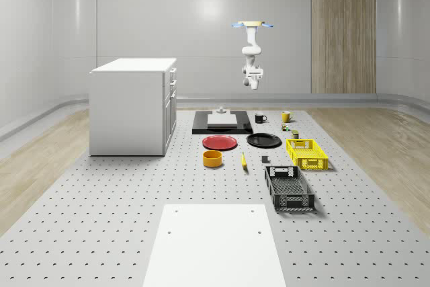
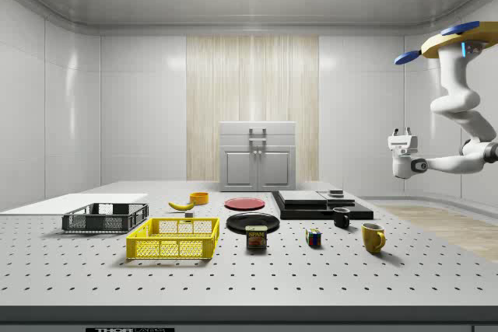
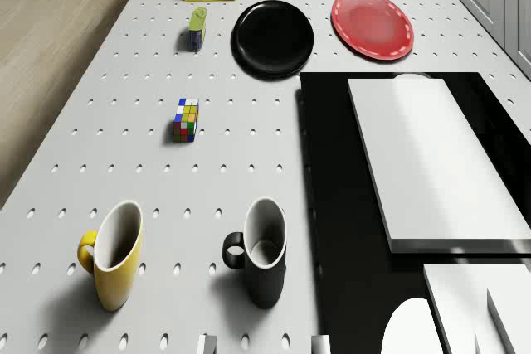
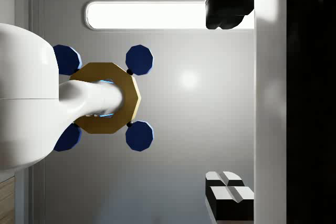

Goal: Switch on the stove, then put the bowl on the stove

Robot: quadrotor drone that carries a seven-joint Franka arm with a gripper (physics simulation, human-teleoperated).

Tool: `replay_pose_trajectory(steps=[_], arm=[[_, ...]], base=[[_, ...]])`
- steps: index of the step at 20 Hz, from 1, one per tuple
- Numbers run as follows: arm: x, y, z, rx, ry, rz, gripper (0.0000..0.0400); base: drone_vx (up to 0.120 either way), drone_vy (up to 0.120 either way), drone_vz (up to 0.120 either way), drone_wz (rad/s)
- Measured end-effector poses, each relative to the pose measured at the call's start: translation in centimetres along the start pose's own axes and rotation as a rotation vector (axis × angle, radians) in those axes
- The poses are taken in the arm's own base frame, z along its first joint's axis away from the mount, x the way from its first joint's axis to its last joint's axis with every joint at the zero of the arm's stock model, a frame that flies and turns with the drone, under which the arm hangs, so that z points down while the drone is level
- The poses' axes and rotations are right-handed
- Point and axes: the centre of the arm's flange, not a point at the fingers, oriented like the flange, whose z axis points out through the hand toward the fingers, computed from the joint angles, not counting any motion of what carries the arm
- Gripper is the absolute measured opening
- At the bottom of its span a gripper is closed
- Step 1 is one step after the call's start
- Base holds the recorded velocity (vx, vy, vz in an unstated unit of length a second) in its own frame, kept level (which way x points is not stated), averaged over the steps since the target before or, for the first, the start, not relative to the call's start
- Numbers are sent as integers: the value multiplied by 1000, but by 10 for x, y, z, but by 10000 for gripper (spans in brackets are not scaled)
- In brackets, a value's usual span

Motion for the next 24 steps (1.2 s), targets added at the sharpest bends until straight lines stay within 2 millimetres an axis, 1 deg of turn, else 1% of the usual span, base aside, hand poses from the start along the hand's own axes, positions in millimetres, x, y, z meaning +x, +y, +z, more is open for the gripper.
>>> replay_pose_trajectory(steps=[7,12,16,22,24], arm=[[-2,2,-50,4,4,0,400],[-1,1,-75,7,7,0,400],[0,0,-85,9,9,0,400],[0,0,-91,12,12,0,400],[0,0,-92,13,13,0,400]], base=[[0,0,0,0],[0,0,0,0],[0,0,0,0],[0,0,0,0],[80,-100,0,0]])
